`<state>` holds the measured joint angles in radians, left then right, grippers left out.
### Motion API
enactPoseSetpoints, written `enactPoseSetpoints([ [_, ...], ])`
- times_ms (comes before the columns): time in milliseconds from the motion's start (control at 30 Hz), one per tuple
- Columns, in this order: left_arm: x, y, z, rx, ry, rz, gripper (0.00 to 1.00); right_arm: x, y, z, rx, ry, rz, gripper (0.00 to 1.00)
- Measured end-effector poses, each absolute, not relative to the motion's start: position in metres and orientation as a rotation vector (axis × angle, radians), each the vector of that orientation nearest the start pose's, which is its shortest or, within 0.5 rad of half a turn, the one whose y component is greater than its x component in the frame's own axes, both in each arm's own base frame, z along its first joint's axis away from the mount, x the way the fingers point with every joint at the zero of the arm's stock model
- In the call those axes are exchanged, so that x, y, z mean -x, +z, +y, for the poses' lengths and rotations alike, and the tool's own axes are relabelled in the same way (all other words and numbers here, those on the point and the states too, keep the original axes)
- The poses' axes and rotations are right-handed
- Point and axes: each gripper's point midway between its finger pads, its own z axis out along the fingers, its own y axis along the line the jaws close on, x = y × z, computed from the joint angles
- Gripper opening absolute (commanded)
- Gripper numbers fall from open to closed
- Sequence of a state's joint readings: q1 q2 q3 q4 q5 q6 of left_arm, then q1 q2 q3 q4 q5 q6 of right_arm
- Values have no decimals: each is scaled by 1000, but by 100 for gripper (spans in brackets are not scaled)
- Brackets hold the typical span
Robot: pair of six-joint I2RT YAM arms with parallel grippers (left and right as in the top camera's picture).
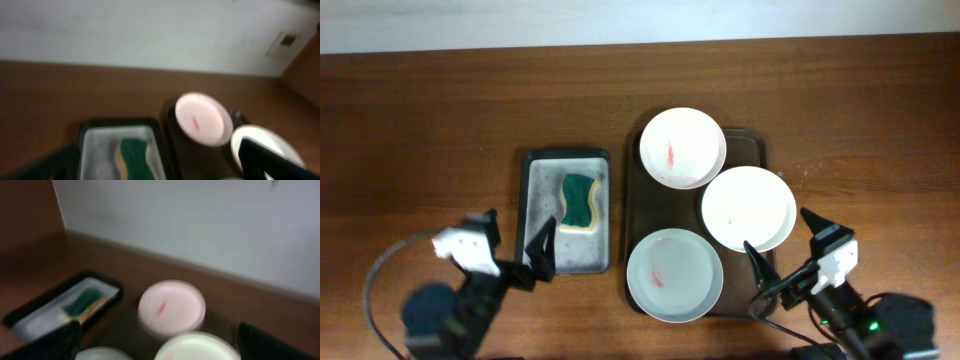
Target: Clean dirty plates on tray and stack at the side
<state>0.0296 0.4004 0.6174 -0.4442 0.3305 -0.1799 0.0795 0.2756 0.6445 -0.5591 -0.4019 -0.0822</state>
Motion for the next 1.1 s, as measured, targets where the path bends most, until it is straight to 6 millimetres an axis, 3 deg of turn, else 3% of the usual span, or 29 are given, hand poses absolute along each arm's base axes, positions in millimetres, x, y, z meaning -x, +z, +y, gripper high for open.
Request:
enactPoseSetpoints([
  [100, -245, 296, -49, 3, -430, 2042, 100, -190, 309, 83, 407, 412, 1947, 99],
  [200, -262, 306, -48, 18, -434, 2264, 99, -205, 333, 85, 385, 458, 2132, 99],
  [267, -275, 297, -49, 32, -457, 2380, 99, -219, 334, 89, 374, 497, 2210, 99],
  [300, -276, 288, -51, 38, -471, 2428, 100, -225, 330, 94, 380, 544, 2254, 93],
  [433, -271, 235, -61, 49, -514, 2711, 77, -234, 308, 109, 393, 691, 2369, 92],
  [500, -278, 206, -73, -18, -465, 2799, 74, -232, 307, 111, 395, 714, 2379, 92],
  [533, -286, 190, -80, -44, -418, 2811, 67, -230, 306, 112, 395, 722, 2385, 92],
  [633, -303, 130, -97, -68, -281, 2859, 65, -225, 304, 112, 390, 735, 2408, 91],
  [700, -306, 77, -99, -35, -187, 2938, 60, -221, 301, 112, 383, 741, 2433, 90],
  [767, -322, 51, -99, 2, -159, 2930, 26, -218, 299, 112, 381, 745, 2446, 89],
  [867, -334, 20, -101, 28, -141, 2953, 0, -218, 299, 112, 380, 745, 2447, 87],
  [1000, -337, 13, -103, 29, -140, 2967, 0, -218, 298, 112, 379, 746, 2450, 86],
  [1033, -336, 13, -103, 30, -137, 2975, 5, -218, 298, 112, 379, 746, 2450, 86],
  [1067, -336, 18, -101, 37, -129, 2994, 38, -217, 298, 112, 378, 746, 2451, 86],
  [1100, -334, 22, -99, 39, -119, 3016, 56, -217, 298, 112, 378, 747, 2453, 86],
])
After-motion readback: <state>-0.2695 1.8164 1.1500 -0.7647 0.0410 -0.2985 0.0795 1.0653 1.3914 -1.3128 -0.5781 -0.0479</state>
